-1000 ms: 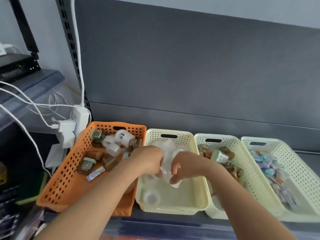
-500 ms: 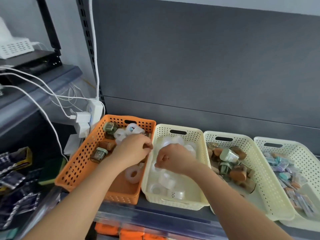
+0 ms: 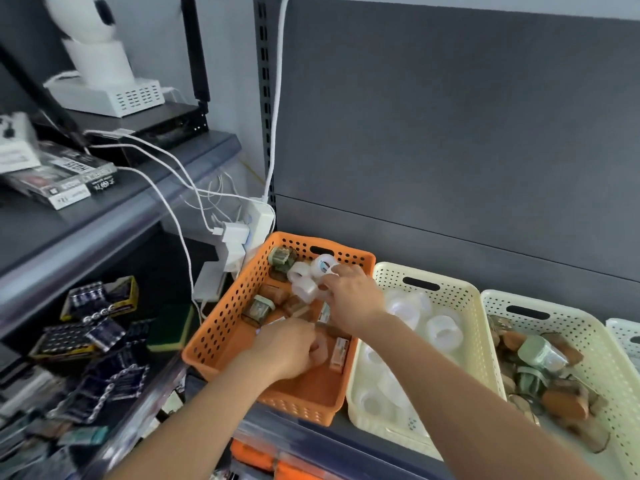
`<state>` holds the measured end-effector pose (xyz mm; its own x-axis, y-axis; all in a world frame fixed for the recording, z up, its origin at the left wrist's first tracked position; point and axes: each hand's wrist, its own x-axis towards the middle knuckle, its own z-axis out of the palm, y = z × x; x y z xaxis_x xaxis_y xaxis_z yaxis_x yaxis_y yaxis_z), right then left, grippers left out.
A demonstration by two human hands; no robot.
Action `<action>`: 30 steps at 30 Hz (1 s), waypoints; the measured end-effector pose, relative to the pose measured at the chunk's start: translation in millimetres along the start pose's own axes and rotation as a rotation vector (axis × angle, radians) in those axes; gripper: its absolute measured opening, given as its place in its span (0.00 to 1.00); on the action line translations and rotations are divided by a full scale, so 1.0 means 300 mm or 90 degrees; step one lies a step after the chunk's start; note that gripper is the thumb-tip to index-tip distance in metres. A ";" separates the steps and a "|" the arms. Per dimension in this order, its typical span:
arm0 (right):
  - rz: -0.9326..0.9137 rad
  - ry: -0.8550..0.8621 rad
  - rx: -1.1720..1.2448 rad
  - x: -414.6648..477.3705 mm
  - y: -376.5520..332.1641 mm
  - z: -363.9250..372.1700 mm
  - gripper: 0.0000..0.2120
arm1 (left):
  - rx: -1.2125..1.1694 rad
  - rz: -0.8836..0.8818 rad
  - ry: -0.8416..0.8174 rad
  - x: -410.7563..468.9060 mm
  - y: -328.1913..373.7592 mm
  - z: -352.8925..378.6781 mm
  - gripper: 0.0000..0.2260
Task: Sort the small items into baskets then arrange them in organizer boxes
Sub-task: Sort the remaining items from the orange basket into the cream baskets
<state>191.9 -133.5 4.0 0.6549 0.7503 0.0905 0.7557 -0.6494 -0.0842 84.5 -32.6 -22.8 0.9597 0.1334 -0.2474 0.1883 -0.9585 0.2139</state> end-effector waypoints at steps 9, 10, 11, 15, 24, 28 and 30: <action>0.036 -0.013 -0.073 0.109 0.000 0.039 0.16 | -0.153 -0.060 0.088 0.027 -0.147 -0.028 0.14; 0.034 -0.004 -0.080 0.117 0.001 0.041 0.14 | -0.164 -0.062 0.095 0.034 -0.153 -0.030 0.14; 0.033 0.001 -0.082 0.122 0.003 0.044 0.13 | -0.176 -0.066 0.101 0.040 -0.157 -0.034 0.14; 0.050 0.042 0.008 0.120 0.009 0.048 0.12 | -0.203 -0.074 0.152 0.062 -0.145 -0.057 0.13; 0.078 0.088 0.279 -0.056 0.116 -0.153 0.06 | -0.294 0.035 0.317 0.064 0.046 -0.135 0.08; 0.134 -0.033 0.313 -0.183 0.217 -0.244 0.09 | -0.267 0.107 0.269 0.045 0.185 -0.149 0.13; 0.164 -0.057 0.314 -0.246 0.253 -0.257 0.11 | -0.250 0.152 0.228 0.035 0.239 -0.142 0.16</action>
<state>201.3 -247.7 67.4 0.7985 0.5971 -0.0763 0.4664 -0.6938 -0.5487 116.9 -89.3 30.2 0.9830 0.0670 0.1709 -0.0445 -0.8164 0.5758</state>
